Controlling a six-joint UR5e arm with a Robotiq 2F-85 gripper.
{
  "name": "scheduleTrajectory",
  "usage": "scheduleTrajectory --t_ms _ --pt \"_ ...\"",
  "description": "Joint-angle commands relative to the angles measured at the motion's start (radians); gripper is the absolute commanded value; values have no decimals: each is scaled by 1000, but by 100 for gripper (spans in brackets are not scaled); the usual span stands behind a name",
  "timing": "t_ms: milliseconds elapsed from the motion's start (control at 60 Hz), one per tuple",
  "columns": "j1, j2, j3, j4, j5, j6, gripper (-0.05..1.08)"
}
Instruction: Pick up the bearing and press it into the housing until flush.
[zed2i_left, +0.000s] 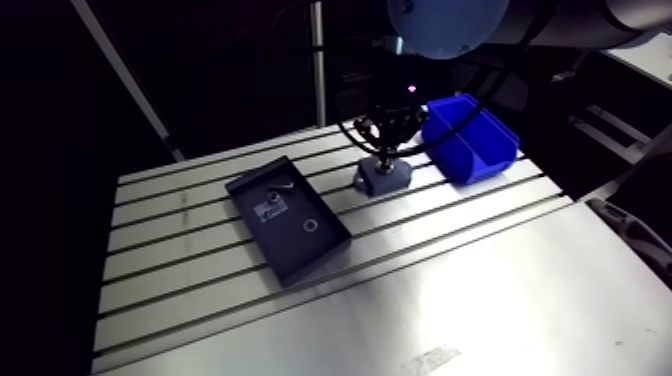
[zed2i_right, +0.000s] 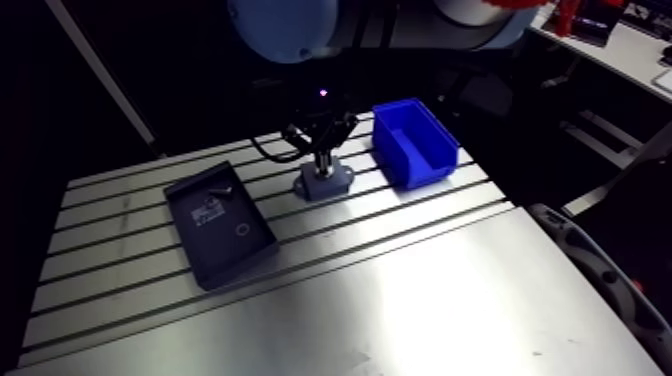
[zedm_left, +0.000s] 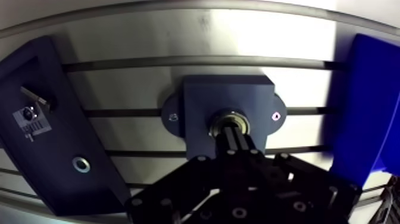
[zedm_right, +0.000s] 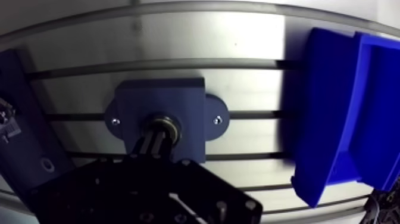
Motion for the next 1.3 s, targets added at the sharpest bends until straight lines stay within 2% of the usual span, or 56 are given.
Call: scheduleTrajectory --t_ms 17,1300 --pt "0 8 0 -1 0 0 108" --pt "-2 20 3 -4 -2 1 107"
